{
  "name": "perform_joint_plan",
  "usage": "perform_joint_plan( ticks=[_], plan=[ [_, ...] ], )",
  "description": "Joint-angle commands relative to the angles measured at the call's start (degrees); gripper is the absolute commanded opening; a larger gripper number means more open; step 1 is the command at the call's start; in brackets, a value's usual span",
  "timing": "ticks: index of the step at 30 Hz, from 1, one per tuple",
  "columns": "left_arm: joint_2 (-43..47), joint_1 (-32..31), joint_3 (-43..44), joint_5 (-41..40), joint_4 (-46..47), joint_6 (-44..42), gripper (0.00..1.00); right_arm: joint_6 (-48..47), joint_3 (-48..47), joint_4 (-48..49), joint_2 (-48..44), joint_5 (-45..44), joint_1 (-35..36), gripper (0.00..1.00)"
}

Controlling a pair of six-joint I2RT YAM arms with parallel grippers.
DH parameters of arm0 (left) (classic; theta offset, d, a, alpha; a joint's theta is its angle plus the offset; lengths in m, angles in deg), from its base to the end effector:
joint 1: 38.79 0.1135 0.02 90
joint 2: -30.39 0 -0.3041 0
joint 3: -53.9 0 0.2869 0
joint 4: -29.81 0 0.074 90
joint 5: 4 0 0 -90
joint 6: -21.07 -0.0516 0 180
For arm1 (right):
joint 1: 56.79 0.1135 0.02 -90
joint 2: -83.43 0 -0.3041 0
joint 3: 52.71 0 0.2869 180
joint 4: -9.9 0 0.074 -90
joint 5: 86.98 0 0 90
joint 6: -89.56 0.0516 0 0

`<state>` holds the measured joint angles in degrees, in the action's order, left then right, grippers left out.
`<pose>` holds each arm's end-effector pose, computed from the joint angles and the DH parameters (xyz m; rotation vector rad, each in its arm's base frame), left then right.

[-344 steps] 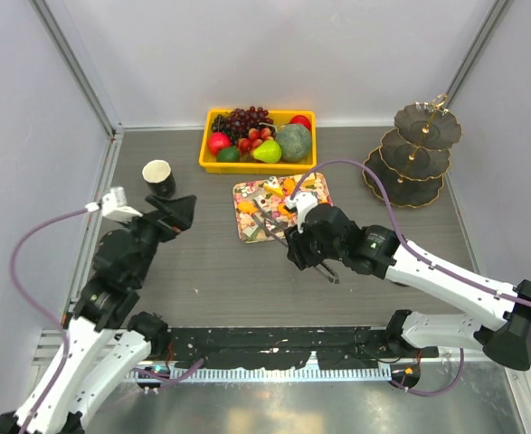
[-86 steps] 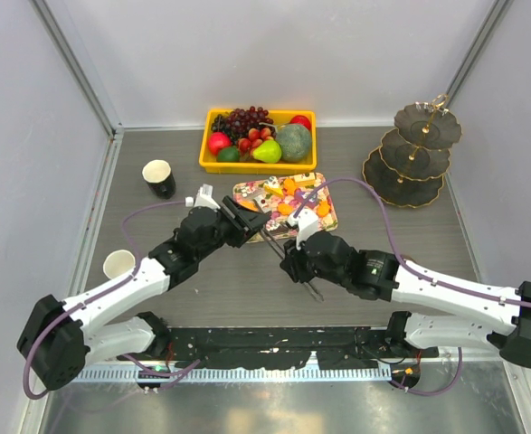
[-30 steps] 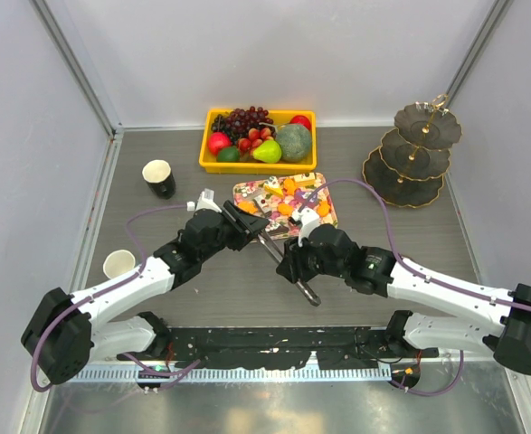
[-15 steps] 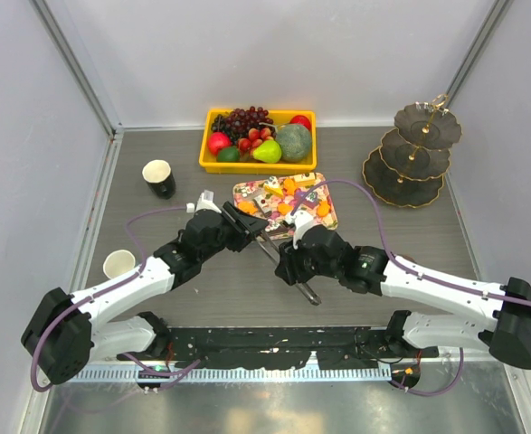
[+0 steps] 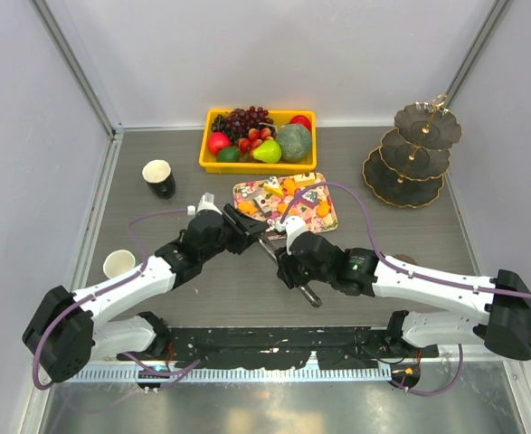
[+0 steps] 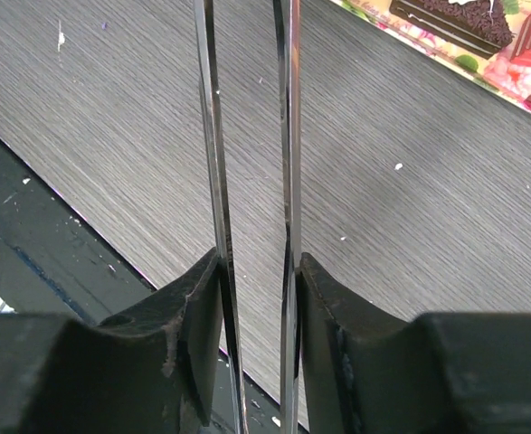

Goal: Serve the afternoon tea

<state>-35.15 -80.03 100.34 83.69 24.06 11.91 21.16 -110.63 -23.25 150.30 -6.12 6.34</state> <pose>0.2113 -0.1824 0.2437 -0.7944 2.1204 -1.2436 0.1324 0.2431 0.2648 -0.7590 2.2383 0.5675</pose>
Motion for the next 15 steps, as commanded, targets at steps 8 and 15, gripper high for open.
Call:
perform_joint_plan(
  ticks=[8, 15],
  plan=[
    [4.27, 0.54, 2.54, -2.61, -0.51, -3.13, 0.63, -2.88, -6.0, -7.03, -1.13, -0.35, -0.11, 0.34],
    [15.33, 5.1, 5.96, -9.9, -15.0, -15.69, 0.85, -5.51, -9.26, -13.63, -1.83, 0.97, -2.22, 0.34]
  ],
)
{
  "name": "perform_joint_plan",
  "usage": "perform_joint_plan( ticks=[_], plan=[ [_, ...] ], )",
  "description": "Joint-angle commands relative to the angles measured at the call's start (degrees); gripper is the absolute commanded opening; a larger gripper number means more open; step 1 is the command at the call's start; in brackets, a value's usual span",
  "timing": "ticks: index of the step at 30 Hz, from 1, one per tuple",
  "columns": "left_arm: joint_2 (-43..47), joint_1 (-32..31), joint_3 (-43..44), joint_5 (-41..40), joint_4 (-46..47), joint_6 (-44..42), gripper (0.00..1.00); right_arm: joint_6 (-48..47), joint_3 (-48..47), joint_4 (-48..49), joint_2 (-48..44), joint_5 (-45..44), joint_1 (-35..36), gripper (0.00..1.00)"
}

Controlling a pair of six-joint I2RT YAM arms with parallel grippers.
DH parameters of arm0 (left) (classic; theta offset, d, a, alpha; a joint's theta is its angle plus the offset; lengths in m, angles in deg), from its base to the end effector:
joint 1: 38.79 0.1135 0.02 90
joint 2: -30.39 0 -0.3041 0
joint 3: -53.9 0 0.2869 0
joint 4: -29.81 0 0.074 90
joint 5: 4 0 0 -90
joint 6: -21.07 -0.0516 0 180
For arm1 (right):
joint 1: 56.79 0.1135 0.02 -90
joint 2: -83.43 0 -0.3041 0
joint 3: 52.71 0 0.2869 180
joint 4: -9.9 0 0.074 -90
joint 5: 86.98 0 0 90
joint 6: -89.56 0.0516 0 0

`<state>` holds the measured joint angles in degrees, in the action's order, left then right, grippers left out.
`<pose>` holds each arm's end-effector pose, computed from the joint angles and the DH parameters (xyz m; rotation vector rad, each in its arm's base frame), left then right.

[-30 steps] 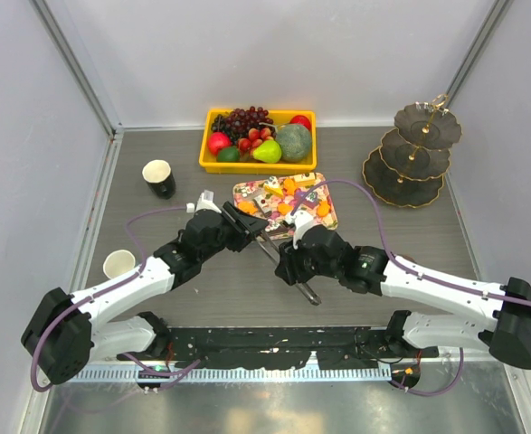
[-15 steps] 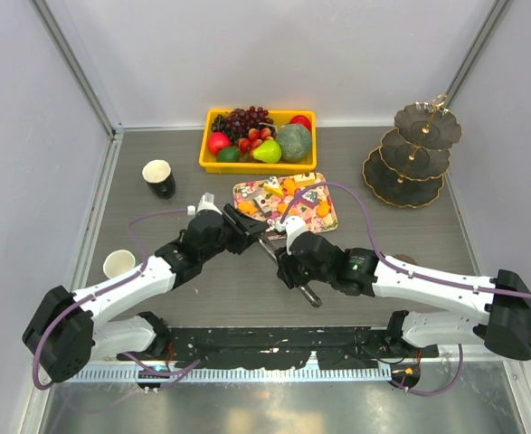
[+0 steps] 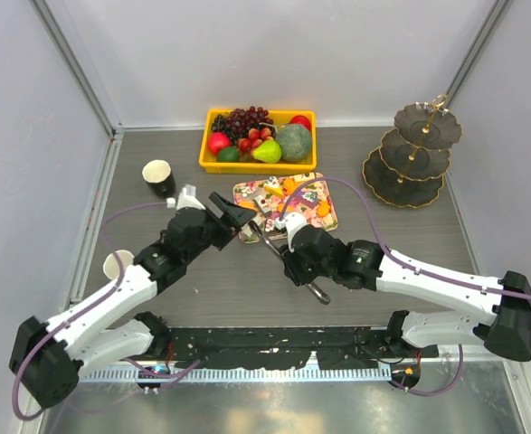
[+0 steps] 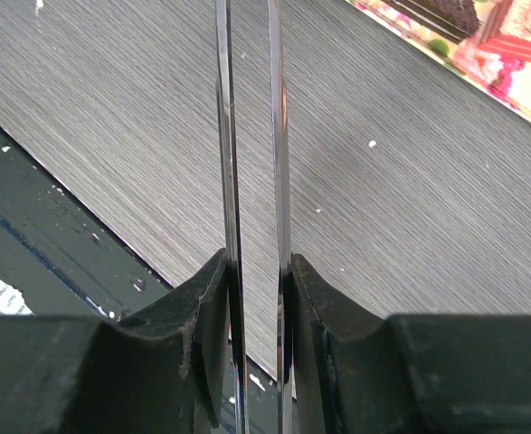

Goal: Serve the afternoon tea

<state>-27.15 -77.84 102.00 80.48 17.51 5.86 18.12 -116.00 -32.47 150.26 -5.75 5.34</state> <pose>0.2021 -0.1576 0.2766 -0.7275 2.0273 -1.1660 0.1349 0.2383 0.2856 -0.8269 2.2712 0.4921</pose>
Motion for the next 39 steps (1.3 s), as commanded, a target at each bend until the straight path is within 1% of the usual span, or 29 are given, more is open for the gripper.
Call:
perform_joint_plan(
  ticks=[1, 3, 5, 7, 9, 12, 15, 18, 20, 23, 24, 27, 29, 32, 35, 39],
  plan=[
    [9.35, 4.14, 5.35, -7.83, -10.73, -12.88, 0.86, -2.66, -4.41, -5.46, -1.88, 1.56, -2.09, 0.34],
    [13.66, 6.43, 7.2, -11.43, -15.22, -19.73, 0.89, -3.45, -5.2, -7.3, -1.96, 2.18, -3.76, 0.37],
    [18.14, 8.71, 9.57, -14.94, -19.17, -28.78, 0.96, -4.5, -5.82, -8.88, -2.14, 2.79, -5.51, 0.41],
    [21.49, 9.69, 12.38, -18.72, -20.77, -38.44, 0.99, -5.29, -6.61, -10.91, -2.05, 2.97, -7.28, 0.43],
    [24.04, 10.13, 15.55, -22.15, -21.39, -47.05, 0.99, -5.82, -7.4, -12.23, -1.7, 3.15, -9.12, 0.45],
    [25.19, 10.22, 19.33, -25.67, -20.25, -59.19, 0.99, -6.61, -8.63, -14.42, -0.83, 3.33, -12.37, 0.45],
    [24.67, 10.22, 21.53, -26.21, -18.24, -68.87, 0.99, -8.02, -10.64, -16.45, -0.03, 2.45, -14.4, 0.47],
    [23.97, 10.22, 21.28, -25.86, -15.6, -72.66, 0.99, -10.12, -12.85, -19.08, 1.63, 0.6, -16.77, 0.47],
    [23.88, 10.22, 19.44, -25.42, -14.02, -74.34, 0.99, -12.05, -15.04, -20.67, 2.95, -0.1, -18.62, 0.48],
    [23.96, 10.39, 15.31, -24.99, -12.78, -74.52, 0.99, -14.34, -18.9, -23.39, 6.02, -0.89, -22.47, 0.48],
    [24.05, 10.4, 14.69, -24.46, -13.04, -76.0, 0.99, -15.57, -19.35, -23.66, 6.73, -0.98, -23.19, 0.48],
    [24.93, 10.4, 11.7, -22.7, -11.21, -76.28, 0.99, -18.3, -21.37, -23.75, 9.71, -1.5, -26.35, 0.48],
    [25.72, 10.4, 10.38, -21.73, -9.62, -77.41, 0.99, -22.77, -22.07, -23.57, 11.73, -1.07, -28.1, 0.52],
    [26.6, 10.4, 9.41, -24.0, -8.65, -78.39, 0.99, -25.16, -23.21, -23.31, 14.73, 1.57, -33.1, 0.52],
    [28.53, 10.4, 7.48, -28.13, -5.5, -79.35, 0.99, -27.7, -24.19, -22.52, 18.41, 1.75, -35.49, 0.52],
    [31.16, 10.4, 5.19, -31.21, -1.97, -81.2, 0.99, -28.76, -26.38, -21.03, 22.02, 3.59, -38.04, 0.52]
  ],
)
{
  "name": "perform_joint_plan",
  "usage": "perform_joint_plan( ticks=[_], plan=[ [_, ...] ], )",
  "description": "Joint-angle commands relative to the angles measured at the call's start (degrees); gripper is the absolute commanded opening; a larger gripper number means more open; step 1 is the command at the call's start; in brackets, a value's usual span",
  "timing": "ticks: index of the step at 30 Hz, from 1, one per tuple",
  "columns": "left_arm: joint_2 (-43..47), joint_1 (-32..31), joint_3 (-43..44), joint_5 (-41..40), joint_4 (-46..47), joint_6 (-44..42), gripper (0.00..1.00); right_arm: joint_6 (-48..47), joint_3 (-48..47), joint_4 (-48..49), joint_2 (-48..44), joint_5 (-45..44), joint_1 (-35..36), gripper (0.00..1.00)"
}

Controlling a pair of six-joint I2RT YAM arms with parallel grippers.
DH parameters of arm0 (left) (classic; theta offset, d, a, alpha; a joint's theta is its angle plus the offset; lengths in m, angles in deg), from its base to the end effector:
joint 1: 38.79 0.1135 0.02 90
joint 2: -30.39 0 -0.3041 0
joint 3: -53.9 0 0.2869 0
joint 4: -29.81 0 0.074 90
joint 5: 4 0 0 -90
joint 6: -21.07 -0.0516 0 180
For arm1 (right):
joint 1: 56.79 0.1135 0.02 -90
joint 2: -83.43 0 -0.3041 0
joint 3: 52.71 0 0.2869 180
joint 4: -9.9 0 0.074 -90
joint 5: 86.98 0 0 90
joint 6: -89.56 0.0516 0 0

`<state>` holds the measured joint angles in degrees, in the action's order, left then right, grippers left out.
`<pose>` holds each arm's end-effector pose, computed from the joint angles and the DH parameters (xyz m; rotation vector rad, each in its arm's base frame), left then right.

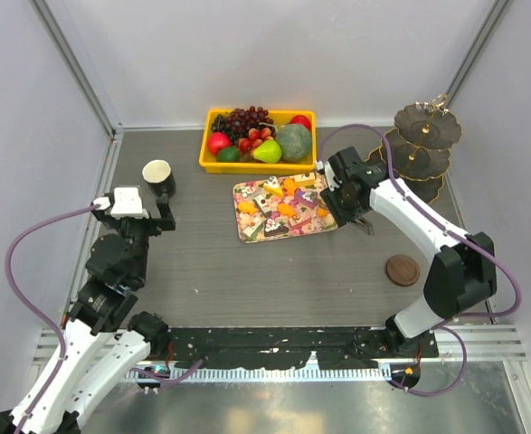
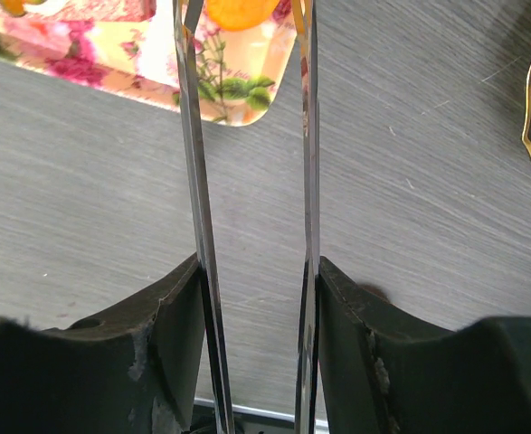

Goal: Serve the afternoon tea

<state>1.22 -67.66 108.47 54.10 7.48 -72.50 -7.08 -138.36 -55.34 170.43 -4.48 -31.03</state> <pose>0.1281 -0.0395 0.3911 -0.0149 1.5256 0.0698 0.3097 0.1420 0.2956 -0.7224 2.6188 -0.0821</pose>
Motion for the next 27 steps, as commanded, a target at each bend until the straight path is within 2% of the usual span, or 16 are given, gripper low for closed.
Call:
perform_joint_plan(
  ticks=[1, 9, 27],
  plan=[
    [3.32, 0.21, -1.72, -5.45, 8.5, -2.93, 0.99, -3.56, -4.64, 1.93, 2.81, 2.93, -2.46, 0.52],
    [5.53, 0.21, -3.65, -6.68, 11.93, -3.55, 0.99, -4.62, -6.57, 2.8, 5.81, 5.75, -3.0, 0.53],
    [4.3, 0.21, -3.65, -5.63, 11.84, -3.28, 0.99, -4.88, -5.08, 3.33, 7.66, 6.63, -2.91, 0.55]
  ],
)
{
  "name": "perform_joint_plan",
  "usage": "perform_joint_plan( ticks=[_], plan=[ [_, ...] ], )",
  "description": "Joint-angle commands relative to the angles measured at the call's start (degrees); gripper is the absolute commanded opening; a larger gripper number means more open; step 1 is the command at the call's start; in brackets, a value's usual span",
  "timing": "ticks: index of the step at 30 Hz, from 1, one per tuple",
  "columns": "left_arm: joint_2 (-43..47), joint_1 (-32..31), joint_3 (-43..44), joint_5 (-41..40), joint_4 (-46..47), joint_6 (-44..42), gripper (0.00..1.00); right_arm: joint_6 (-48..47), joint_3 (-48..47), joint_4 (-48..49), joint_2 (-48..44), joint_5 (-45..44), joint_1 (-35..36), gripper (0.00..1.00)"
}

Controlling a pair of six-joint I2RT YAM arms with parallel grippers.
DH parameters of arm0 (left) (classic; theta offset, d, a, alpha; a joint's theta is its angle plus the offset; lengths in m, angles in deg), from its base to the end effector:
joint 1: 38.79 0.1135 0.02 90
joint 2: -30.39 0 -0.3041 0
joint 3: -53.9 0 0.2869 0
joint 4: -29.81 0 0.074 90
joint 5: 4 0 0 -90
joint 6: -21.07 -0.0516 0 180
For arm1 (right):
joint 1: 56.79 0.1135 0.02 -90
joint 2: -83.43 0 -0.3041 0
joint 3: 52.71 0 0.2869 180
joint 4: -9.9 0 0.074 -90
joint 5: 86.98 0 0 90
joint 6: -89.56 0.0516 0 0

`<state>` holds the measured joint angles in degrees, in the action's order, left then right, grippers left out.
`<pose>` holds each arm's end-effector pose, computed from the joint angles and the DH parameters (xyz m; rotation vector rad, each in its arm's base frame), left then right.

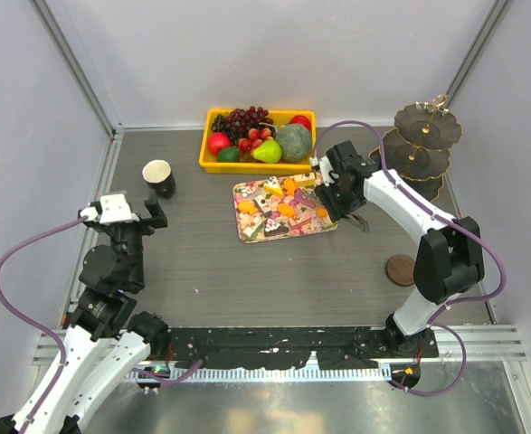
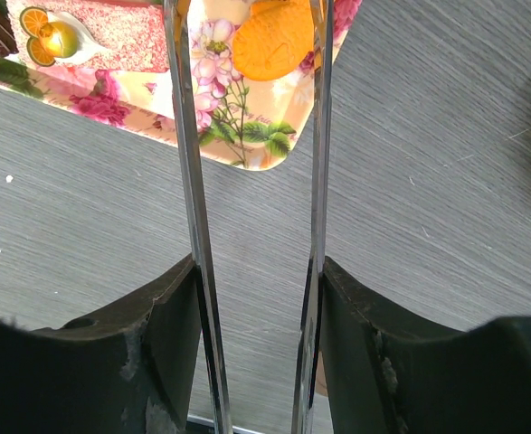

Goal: Serve the afternoon tea

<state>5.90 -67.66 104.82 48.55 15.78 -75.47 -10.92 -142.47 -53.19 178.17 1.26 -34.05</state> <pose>0.1136 -0.0268 0.3919 -0.1258 1.3948 0.1184 0.3491 0.1446 0.2752 -0.7805 2.6450 0.0149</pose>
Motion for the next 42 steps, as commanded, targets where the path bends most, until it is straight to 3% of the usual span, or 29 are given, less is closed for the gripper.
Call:
perform_joint_plan(
  ticks=[1, 6, 33, 42],
  plan=[
    [-0.38, 0.21, 0.0, -0.08, 3.54, -0.22, 0.99, -1.12, -0.88, 1.1, -0.17, 0.88, 0.02, 0.55],
    [-0.29, 0.21, 0.0, -0.08, 3.45, -0.22, 0.99, -1.03, -0.27, 1.19, -1.57, 4.04, 0.02, 0.56],
    [-0.65, 0.21, -0.09, 0.27, 3.27, -0.22, 0.99, 0.11, -0.53, 0.05, -0.43, 0.09, -0.42, 0.59],
    [-0.82, 0.21, 0.0, 0.27, 3.36, -0.4, 0.99, 0.11, -0.36, 1.72, 1.15, 0.88, -0.33, 0.52]
  ],
)
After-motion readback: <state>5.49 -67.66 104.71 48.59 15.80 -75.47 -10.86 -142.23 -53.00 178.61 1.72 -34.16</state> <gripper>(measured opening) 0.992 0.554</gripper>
